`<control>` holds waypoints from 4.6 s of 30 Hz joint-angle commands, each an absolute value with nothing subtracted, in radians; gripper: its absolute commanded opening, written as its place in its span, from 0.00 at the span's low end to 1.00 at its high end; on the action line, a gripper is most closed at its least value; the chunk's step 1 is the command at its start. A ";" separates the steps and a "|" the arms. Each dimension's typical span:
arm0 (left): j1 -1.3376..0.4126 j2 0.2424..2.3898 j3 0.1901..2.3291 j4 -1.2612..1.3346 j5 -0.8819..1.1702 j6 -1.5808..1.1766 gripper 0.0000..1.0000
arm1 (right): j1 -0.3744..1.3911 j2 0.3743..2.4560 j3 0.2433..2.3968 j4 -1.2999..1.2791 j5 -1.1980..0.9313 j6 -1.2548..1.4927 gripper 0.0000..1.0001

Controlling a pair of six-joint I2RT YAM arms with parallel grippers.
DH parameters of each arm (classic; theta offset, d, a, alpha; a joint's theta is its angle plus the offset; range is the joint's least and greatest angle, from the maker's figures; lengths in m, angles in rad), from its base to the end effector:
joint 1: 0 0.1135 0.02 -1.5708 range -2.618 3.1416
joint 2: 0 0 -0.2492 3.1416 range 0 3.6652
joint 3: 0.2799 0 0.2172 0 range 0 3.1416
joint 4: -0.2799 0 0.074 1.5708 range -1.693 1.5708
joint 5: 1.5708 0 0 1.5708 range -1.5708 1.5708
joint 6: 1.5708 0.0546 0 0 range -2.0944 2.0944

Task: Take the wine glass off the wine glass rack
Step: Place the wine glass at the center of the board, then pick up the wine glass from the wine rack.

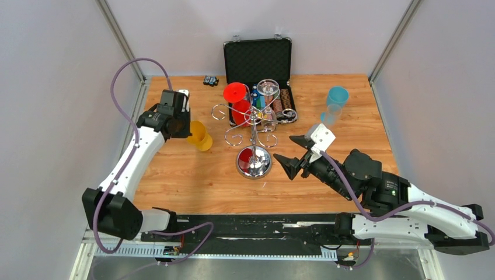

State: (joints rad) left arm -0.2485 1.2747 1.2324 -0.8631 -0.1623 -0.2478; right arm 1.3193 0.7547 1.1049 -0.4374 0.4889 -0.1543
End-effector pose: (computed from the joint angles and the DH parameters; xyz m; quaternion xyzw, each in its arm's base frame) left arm 0.2322 -0.0498 0.3024 -0.0261 0.9421 -0.0057 0.3344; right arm 0.0586 0.1250 0.4016 -0.3595 0.6397 0.2116 0.6456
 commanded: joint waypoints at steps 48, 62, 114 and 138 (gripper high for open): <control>-0.087 1.568 1.521 -0.871 -0.006 -0.210 0.58 | 1.316 0.586 1.057 -0.532 0.445 -0.007 0.72; -0.086 1.399 1.493 -0.869 0.080 -0.211 0.79 | 1.316 0.657 1.202 -0.598 0.455 0.065 0.79; -0.086 0.795 0.984 -0.223 0.818 -0.712 1.00 | 0.570 1.262 1.690 -0.639 -0.109 0.285 0.81; -0.089 1.070 0.887 0.263 0.869 -1.118 0.56 | 0.532 1.232 1.634 -0.572 -0.143 0.289 0.81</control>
State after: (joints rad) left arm -0.0917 1.0561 0.8886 0.1600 0.8333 -1.0679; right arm 0.5396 1.2549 1.6394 -0.6395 -0.1333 0.2684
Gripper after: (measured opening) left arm 0.605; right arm 0.811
